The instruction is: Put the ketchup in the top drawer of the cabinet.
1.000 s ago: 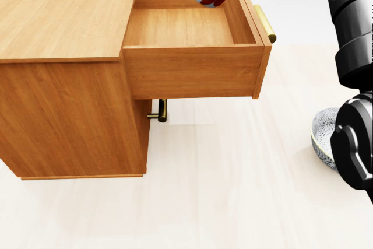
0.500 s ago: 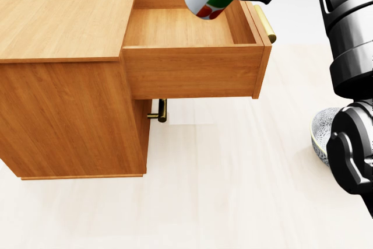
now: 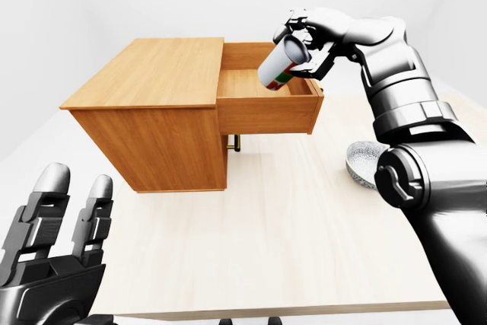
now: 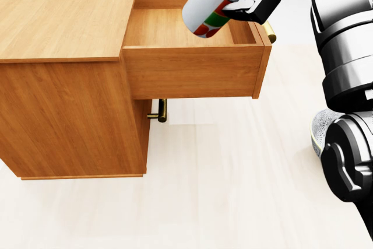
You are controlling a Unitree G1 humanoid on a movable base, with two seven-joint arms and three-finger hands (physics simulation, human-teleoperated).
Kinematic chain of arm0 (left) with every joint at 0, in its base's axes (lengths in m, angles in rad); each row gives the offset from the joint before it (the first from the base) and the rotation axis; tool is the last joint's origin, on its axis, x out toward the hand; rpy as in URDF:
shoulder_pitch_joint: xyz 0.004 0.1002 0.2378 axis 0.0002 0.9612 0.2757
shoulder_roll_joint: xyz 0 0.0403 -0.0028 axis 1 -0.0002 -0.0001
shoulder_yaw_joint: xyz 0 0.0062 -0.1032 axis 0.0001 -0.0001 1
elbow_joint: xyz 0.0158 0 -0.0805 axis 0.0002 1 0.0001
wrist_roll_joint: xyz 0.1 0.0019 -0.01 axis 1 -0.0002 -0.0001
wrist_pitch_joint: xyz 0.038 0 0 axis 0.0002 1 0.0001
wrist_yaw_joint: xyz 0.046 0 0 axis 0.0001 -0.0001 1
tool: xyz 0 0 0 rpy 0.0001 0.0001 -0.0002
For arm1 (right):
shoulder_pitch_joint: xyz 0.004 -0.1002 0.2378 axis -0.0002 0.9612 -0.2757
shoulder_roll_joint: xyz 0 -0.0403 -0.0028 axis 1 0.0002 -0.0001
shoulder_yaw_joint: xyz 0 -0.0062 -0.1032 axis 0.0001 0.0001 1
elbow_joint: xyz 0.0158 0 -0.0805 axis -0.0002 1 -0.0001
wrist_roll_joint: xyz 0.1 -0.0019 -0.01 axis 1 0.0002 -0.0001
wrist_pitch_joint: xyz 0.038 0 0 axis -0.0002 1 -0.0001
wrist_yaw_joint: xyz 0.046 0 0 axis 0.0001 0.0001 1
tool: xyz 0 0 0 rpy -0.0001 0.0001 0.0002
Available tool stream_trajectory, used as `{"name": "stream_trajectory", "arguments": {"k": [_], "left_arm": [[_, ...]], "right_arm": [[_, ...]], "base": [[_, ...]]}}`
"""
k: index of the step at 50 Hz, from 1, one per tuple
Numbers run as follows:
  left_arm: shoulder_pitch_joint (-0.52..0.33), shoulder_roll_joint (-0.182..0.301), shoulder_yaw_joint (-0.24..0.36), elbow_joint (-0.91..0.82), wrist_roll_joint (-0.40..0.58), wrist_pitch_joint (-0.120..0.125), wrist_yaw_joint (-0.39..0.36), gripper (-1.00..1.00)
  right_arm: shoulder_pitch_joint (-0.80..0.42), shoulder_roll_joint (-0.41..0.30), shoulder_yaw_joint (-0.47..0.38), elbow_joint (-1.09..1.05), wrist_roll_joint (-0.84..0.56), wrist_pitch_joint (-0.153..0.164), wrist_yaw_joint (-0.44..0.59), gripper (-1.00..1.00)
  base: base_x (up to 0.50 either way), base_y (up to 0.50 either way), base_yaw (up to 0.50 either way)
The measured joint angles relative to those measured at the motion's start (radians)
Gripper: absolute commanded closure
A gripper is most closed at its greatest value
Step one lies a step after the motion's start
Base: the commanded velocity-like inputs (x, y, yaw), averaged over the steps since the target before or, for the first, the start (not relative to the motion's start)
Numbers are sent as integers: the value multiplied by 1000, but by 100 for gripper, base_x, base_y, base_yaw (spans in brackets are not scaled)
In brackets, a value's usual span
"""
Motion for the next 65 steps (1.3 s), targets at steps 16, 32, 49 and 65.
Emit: {"name": "stream_trajectory", "arguments": {"k": [16,32,49,65], "left_arm": [[-9,-5,14,0,-8,13,-4,-100],[-9,-3,13,0,-9,13,0,-100],[-8,-1,1,0,2,10,4,-100],[-14,-2,4,0,4,18,5,-100]], "right_arm": [[33,9,0,3,12,0,-5,100],[39,5,2,3,8,0,-3,100],[20,-8,-6,-2,-7,0,-13,-100],[-5,-14,-6,-8,-24,0,-16,-100]], "base": [[0,0,0],[0,0,0],[0,0,0],[0,0,0]]}}
